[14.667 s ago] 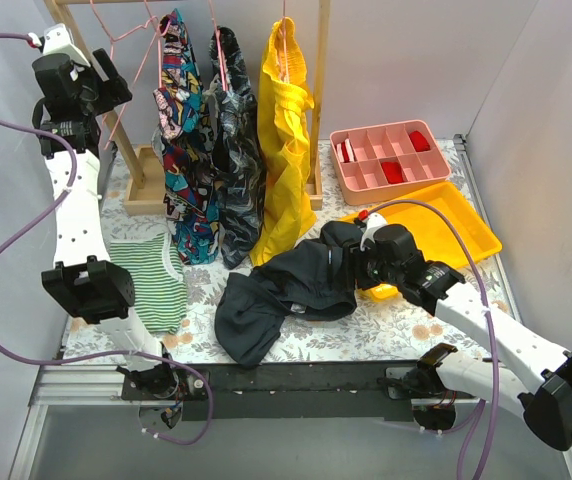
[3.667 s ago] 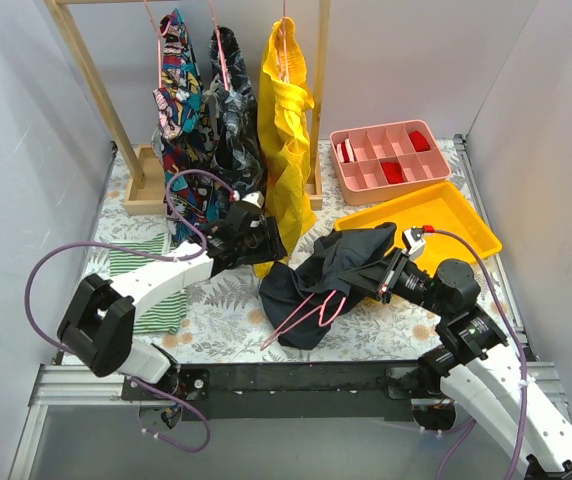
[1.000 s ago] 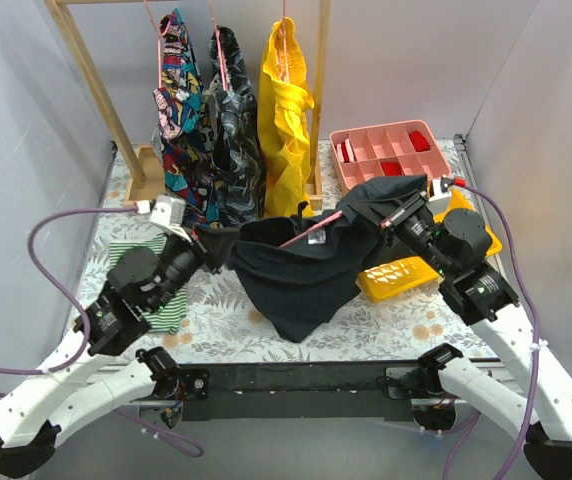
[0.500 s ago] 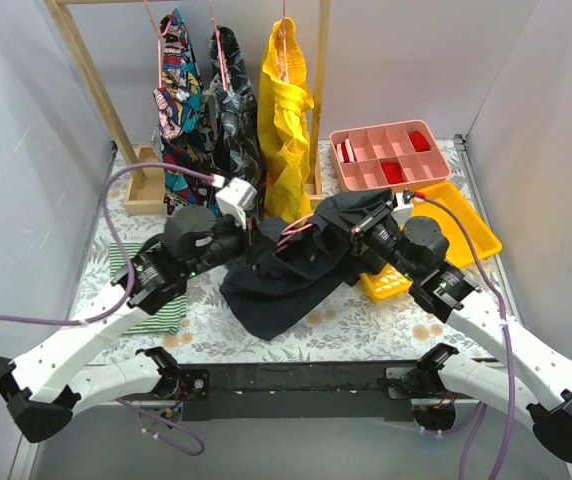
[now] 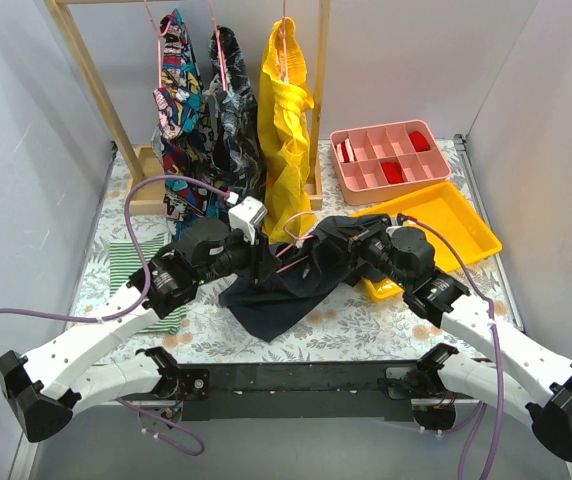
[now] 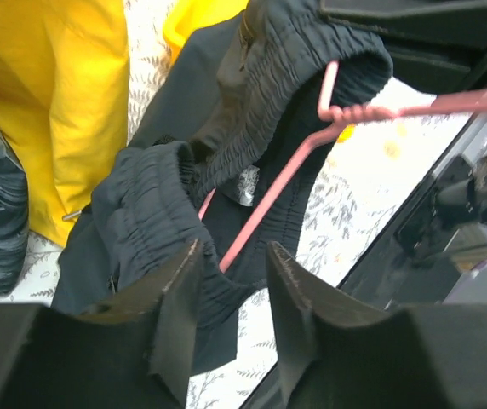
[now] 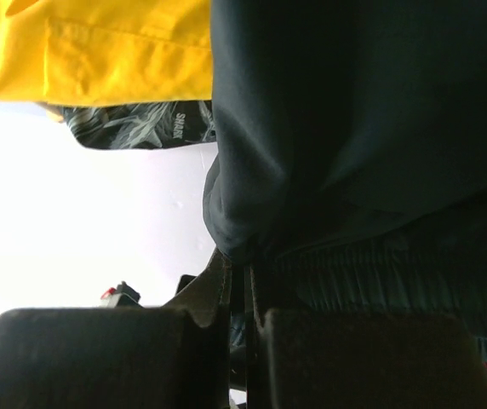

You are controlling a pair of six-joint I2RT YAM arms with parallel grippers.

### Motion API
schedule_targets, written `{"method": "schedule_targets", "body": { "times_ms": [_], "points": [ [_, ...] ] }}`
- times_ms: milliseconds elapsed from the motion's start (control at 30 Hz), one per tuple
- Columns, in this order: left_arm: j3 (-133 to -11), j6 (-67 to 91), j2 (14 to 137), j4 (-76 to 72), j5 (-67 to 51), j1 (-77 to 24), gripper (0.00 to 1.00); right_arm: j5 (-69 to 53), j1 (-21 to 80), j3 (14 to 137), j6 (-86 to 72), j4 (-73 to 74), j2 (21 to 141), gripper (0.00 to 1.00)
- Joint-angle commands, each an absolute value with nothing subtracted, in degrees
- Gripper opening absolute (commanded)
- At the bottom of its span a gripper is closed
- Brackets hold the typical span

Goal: Place the shorts on the hanger

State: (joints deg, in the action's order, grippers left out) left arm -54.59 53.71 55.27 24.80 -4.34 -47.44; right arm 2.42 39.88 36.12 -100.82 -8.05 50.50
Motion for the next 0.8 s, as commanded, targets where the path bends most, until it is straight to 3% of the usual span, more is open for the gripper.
{"method": "schedule_targets", "body": {
  "times_ms": [0,300,500,767],
  "points": [
    [-53.09,50.98,53.96,23.73,-6.68,-47.72,0.37,0.71,40.08,35.42,-108.80,-14.06,51.50,0.01],
    [-57.03,45.71,49.31,29.26,-2.03,-47.72,0.63,-3.34,40.08,33.22,-112.50,-17.93,53.26,0.01],
    [-55.55,42.28,44.04,33.48,1.85,-47.72,0.69,-4.66,39.99,34.36,-112.59,-17.67,53.79,0.01],
    [-56.86,42.10,40.70,42.00,2.37,-47.64,0.66,-7.73,39.29,34.98,-112.85,-16.88,54.05,0.01]
  ]
}}
